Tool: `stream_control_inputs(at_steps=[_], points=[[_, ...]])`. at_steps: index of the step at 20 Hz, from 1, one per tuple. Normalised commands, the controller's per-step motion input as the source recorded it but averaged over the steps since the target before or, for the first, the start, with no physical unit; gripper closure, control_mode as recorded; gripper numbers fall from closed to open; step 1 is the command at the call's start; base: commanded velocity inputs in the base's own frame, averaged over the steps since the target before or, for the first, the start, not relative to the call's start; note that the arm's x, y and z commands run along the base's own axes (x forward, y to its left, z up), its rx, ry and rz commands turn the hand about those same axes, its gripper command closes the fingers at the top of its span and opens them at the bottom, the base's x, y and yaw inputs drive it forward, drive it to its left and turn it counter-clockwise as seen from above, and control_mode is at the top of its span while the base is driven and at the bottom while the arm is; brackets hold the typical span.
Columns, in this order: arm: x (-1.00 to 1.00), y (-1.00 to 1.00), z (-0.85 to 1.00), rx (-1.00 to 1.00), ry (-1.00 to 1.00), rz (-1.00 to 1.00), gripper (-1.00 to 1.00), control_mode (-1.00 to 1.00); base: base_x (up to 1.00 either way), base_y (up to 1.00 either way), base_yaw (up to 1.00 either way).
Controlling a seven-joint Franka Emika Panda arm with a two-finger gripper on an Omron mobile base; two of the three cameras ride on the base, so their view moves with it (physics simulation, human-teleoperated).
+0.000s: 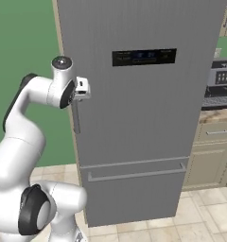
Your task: Retrieve a lemon from the fridge and place it on the cutting board with the fish.
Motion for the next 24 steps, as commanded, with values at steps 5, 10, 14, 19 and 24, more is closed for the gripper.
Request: stream_control_inputs(at_steps=[5,10,14,19,24], points=[[0.19,0.46,0.00,0.00,-0.05,-0.01,-1.00,-1.00,0.00,0.00,0.00],[0.24,-0.06,-0.03,0.00,-0.04,0.00,-1.00,-1.00,0.00,0.00,0.00],[0.05,-0.23,-0.03,0.00,0.00,0.00,-1.00,-1.00,0.00,0.00,0.00],[0.11,-0.12,-0.01,0.00,-0.03,0.00,-1.00,-1.00,0.00,0.00,0.00],[0.31,0.00,-0.10,0.00,-0.02,0.01,-1.00,-1.00,0.00,0.00,0.00]])
